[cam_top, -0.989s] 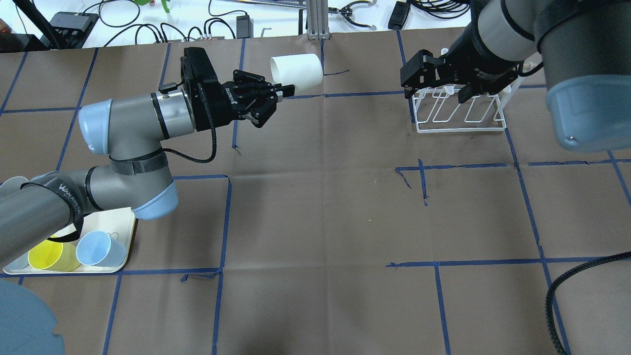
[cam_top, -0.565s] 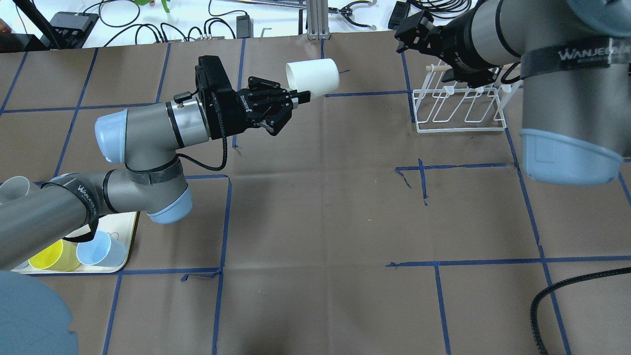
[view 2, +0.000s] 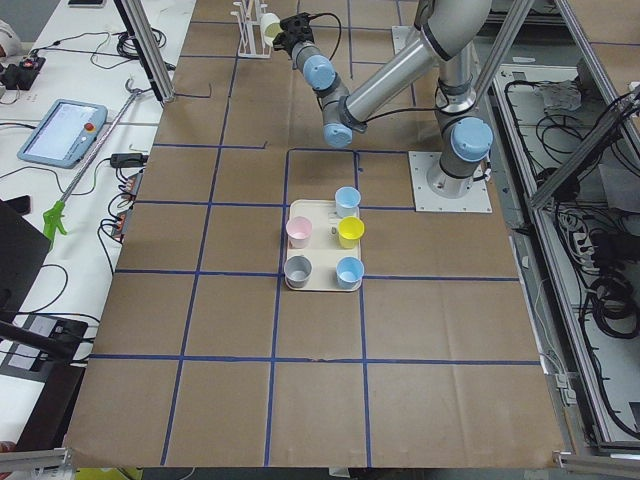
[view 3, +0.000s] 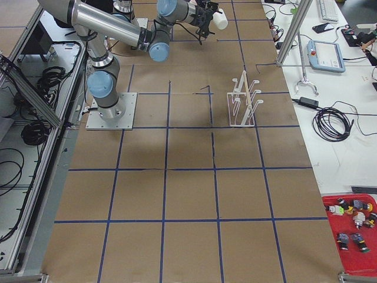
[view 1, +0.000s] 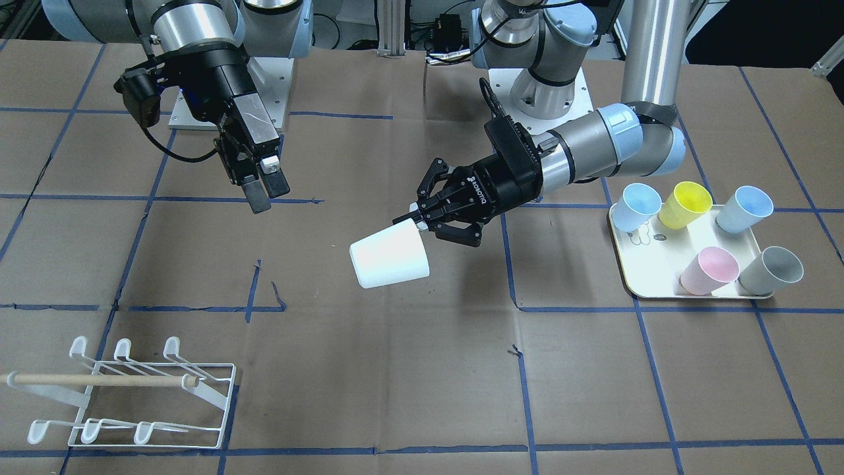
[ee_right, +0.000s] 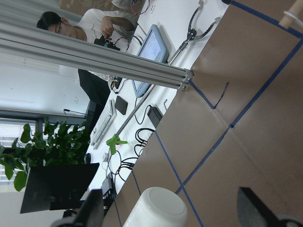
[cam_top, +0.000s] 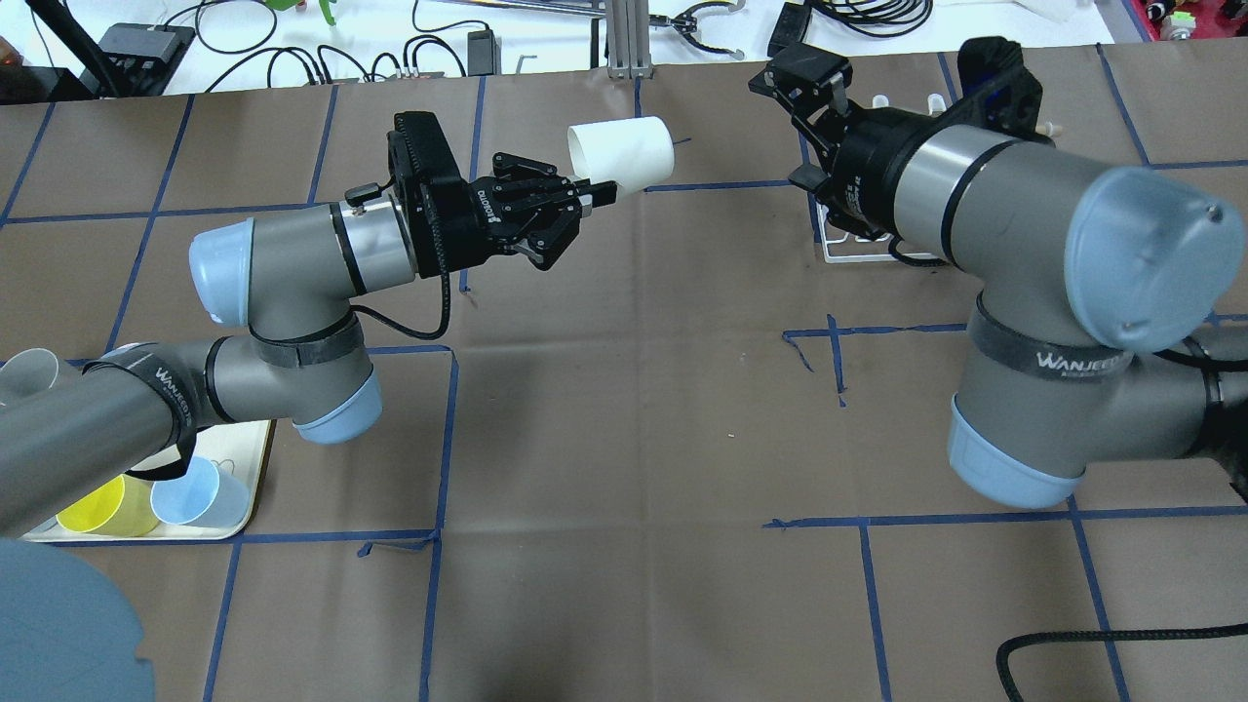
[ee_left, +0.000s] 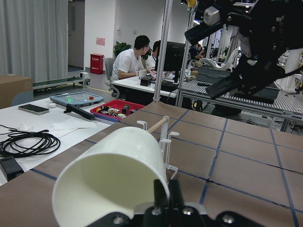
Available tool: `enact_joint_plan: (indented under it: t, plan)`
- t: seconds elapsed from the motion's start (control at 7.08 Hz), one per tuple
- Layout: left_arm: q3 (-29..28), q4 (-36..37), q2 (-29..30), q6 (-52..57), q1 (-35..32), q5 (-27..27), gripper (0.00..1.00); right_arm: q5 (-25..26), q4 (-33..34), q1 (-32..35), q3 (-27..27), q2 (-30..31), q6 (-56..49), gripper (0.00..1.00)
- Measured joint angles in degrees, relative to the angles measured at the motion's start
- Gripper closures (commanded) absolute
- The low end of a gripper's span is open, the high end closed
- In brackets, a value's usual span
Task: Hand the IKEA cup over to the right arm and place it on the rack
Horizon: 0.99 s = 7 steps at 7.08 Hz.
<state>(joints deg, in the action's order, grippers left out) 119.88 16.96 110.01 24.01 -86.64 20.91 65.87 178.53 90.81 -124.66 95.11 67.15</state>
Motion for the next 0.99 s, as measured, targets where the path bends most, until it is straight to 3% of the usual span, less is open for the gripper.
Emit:
enact_joint_plan:
  t: [0.28,0.99]
  plan:
    - [0.0,0.0,-0.1,0.0,0.0,0.0,0.91,-0.5,4.6,0.3,-2.4,0.1,6.2,0.0]
    - [0.0,0.3,-0.1,0.0,0.0,0.1,0.9,0.3,2.5,4.8,-3.0,-0.7,15.1,0.01]
